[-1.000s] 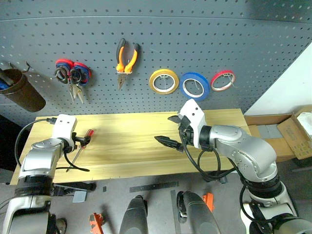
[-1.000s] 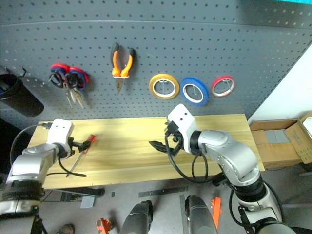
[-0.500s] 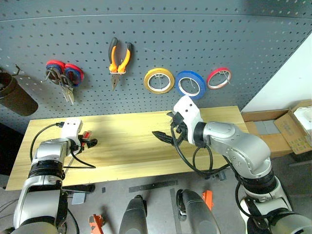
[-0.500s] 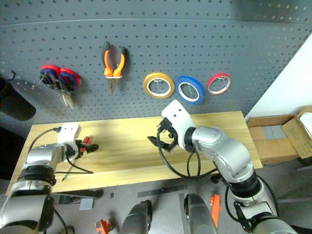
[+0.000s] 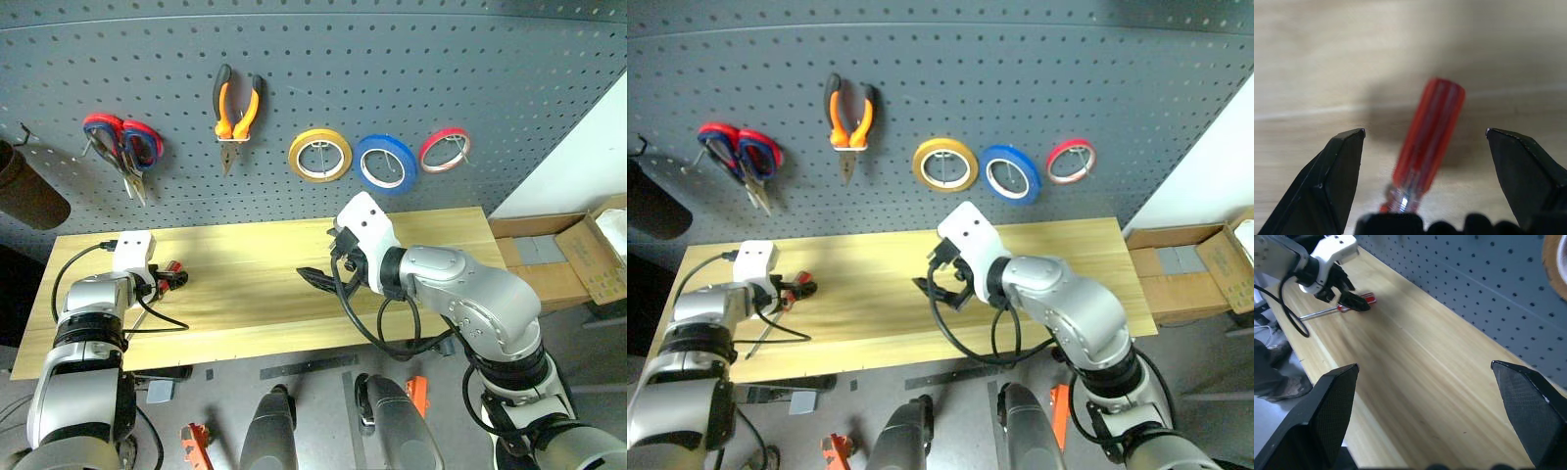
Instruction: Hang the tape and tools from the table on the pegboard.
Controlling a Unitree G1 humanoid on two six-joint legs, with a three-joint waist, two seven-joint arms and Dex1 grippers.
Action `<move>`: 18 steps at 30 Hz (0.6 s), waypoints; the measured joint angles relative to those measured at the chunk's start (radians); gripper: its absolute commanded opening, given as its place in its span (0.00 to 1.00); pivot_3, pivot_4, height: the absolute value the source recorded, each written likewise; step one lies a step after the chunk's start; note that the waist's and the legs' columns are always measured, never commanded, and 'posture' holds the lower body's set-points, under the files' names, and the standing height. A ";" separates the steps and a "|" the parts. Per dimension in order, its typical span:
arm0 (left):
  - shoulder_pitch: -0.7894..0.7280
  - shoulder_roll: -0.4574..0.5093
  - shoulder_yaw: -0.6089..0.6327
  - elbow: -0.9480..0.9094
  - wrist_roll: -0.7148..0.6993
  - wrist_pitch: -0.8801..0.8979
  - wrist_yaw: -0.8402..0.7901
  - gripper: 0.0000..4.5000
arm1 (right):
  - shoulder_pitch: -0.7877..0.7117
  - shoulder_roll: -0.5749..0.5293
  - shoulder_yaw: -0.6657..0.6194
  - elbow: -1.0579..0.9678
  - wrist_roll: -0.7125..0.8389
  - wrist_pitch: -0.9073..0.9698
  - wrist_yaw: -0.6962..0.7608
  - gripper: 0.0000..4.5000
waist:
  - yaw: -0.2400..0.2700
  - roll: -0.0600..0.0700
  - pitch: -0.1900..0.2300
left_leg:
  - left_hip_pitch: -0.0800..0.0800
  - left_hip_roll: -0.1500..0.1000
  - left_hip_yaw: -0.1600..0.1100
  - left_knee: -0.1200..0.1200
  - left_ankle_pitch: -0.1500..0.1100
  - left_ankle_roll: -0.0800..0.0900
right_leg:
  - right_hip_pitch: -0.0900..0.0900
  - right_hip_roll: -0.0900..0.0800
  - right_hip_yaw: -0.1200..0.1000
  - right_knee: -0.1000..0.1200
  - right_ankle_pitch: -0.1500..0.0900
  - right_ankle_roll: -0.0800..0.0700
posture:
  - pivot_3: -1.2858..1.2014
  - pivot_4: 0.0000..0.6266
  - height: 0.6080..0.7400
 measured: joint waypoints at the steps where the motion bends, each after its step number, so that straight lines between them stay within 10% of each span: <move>1: 0.000 0.000 0.002 -0.006 -0.001 0.012 -0.003 0.95 | 0.000 0.000 0.000 -0.003 0.005 0.007 -0.002 1.00 | 0.000 0.000 0.004 | 0.000 0.000 0.000 0.000 0.000 0.000 | 0.000 0.000 0.000 0.000 0.000 0.000 | 0.47 0.65 1.00; 12: -0.009 0.001 0.040 0.016 -0.008 0.006 0.014 0.18 | 0.000 -0.024 -0.021 -0.024 0.015 0.037 -0.028 1.00 | -0.017 0.010 0.024 | 0.000 0.000 0.001 -0.001 0.000 0.000 | 0.000 0.000 0.001 0.000 -0.002 0.004 | 0.45 0.67 1.00; 18: 0.043 0.002 0.086 -0.012 -0.022 -0.038 0.034 0.18 | 0.003 -0.045 -0.032 -0.041 0.019 0.045 -0.036 1.00 | -0.022 0.011 0.027 | 0.000 0.000 0.003 -0.002 0.000 0.000 | -0.002 -0.001 0.002 -0.001 -0.002 0.004 | 0.45 0.66 1.00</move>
